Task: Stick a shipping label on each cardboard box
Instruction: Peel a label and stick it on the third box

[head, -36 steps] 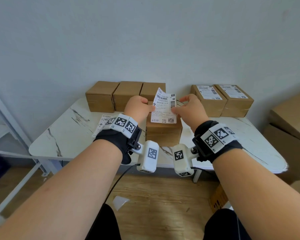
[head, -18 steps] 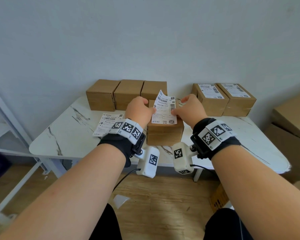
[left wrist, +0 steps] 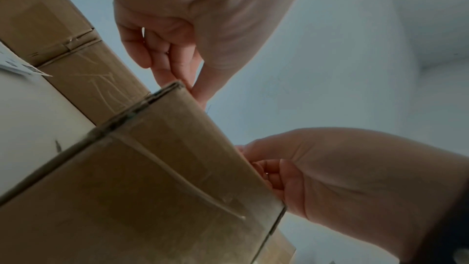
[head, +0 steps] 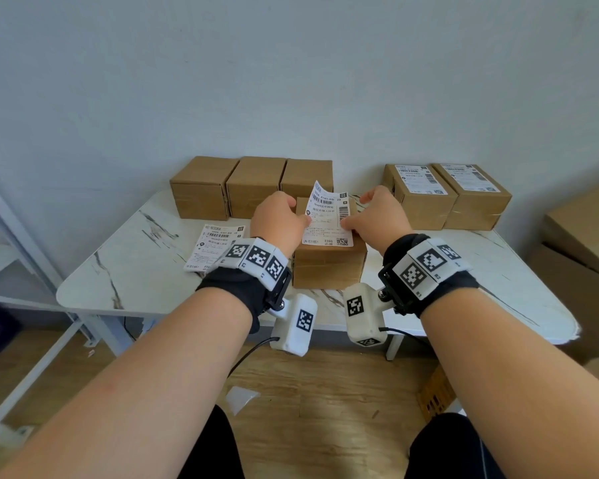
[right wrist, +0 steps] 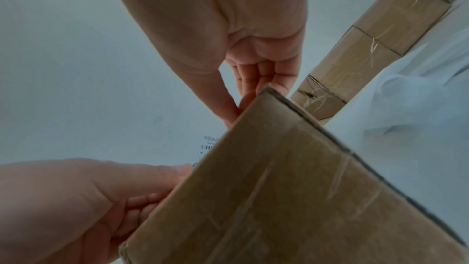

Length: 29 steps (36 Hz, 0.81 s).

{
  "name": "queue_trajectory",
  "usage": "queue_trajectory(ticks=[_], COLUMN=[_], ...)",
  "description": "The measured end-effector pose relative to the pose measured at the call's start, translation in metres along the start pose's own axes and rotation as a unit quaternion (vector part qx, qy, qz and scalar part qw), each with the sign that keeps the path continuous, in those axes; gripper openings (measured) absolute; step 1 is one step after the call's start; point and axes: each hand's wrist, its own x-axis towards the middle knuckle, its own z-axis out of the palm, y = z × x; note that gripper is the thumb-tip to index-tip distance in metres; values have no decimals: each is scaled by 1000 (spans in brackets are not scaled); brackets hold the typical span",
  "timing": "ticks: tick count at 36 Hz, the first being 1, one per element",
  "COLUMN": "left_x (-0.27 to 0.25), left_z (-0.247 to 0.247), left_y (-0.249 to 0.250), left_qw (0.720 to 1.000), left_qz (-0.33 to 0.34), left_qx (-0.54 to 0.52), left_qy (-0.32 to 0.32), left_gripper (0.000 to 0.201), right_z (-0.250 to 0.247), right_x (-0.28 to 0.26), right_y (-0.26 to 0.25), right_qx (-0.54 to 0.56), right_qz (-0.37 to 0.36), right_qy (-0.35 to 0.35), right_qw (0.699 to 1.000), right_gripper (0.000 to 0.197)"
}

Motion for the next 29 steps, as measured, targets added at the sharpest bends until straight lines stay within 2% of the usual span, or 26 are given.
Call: queue_trajectory(ticks=[4,11,15,23,29], left_x=[-2,-6,-8,-8,-10], left_z=[1,5,6,8,8], left_y=[1,3,3,2,0], left_qw=[1000,986,979,977,980], left_qz=[16,97,122,135,139], left_qx=[22,134,161,160,134], left_qy=[3,28,31,30,38], left_gripper=[43,29,23,22,18], right_z=[1,5,6,5,6], right_x=[-1,-3,-3,-3,-6], right_y=[-1,-1,-3,1,1], right_qx=[-12,-31,-32,-21,-23], right_qz=[-5,-23,-24,-24,-50], right_qy=[3,6,2,-5,-9], right_qw=[1000,999,999,999,998], right_gripper=[47,39,38,32,25])
